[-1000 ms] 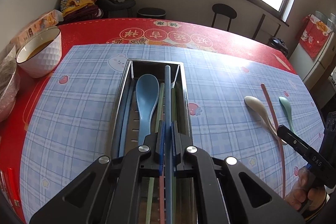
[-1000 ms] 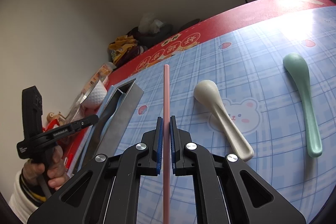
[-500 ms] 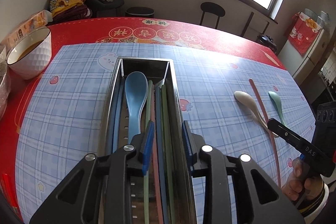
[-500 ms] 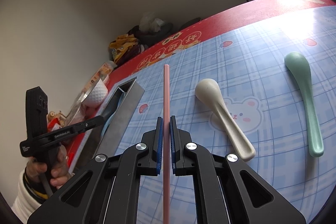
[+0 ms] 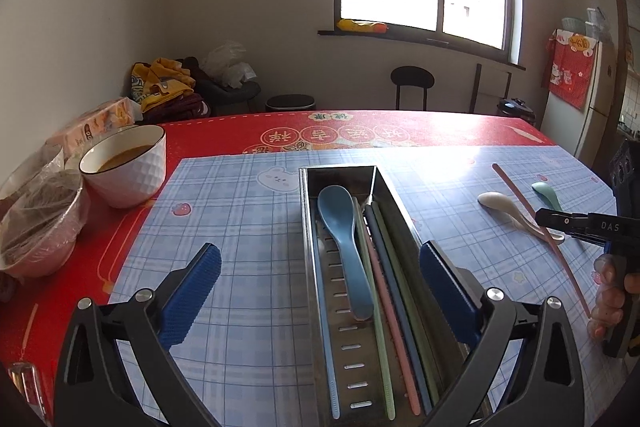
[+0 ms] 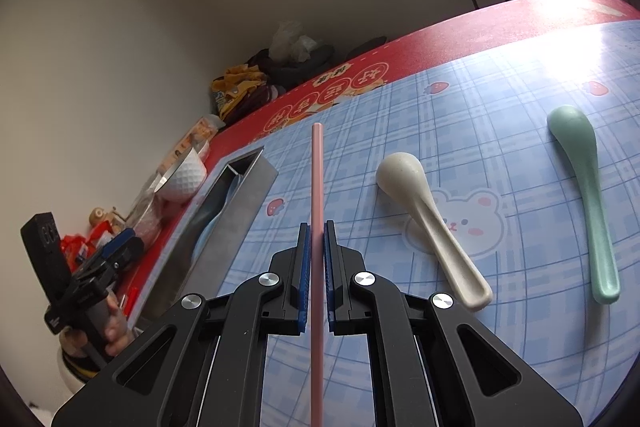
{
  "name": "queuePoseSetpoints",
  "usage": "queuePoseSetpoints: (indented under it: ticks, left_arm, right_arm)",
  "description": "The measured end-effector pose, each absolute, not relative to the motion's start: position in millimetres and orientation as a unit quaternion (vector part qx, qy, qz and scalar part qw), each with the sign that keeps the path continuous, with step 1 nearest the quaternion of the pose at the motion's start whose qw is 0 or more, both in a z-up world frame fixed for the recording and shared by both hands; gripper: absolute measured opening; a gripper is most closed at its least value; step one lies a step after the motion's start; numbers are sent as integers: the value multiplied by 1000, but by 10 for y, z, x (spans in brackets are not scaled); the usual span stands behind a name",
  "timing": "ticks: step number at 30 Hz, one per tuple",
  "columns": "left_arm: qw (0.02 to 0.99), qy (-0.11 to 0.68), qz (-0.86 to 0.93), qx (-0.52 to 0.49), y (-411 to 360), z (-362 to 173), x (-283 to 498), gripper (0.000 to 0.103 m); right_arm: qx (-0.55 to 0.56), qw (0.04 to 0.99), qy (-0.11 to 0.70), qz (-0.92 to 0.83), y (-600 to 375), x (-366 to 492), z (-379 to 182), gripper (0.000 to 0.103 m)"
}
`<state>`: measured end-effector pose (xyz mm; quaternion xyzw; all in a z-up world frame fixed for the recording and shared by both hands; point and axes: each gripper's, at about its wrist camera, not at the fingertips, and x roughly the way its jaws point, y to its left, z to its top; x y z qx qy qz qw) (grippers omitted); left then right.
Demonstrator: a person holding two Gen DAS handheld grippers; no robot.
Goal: Organize utensils
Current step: 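Carry the pink chopstick into the steel tray and open the right tool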
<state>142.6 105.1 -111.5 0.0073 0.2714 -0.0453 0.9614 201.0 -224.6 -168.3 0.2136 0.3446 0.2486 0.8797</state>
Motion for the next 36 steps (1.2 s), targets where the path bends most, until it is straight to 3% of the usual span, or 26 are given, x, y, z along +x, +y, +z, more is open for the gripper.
queuePoseSetpoints:
  ticks: [16, 25, 36]
  left_arm:
    - [966, 253, -46, -35, 1241, -1036, 1294, 97]
    - [962, 259, -29, -78, 1451, -1047, 1331, 97]
    - [961, 255, 1, -108, 1633, -999, 1330, 97]
  right_arm:
    - [236, 881, 368, 180, -2203, 2014, -1585, 6]
    - [276, 851, 385, 225, -1400, 2233, -1360, 6]
    - [282, 824, 445, 209, -679, 2414, -1480, 6]
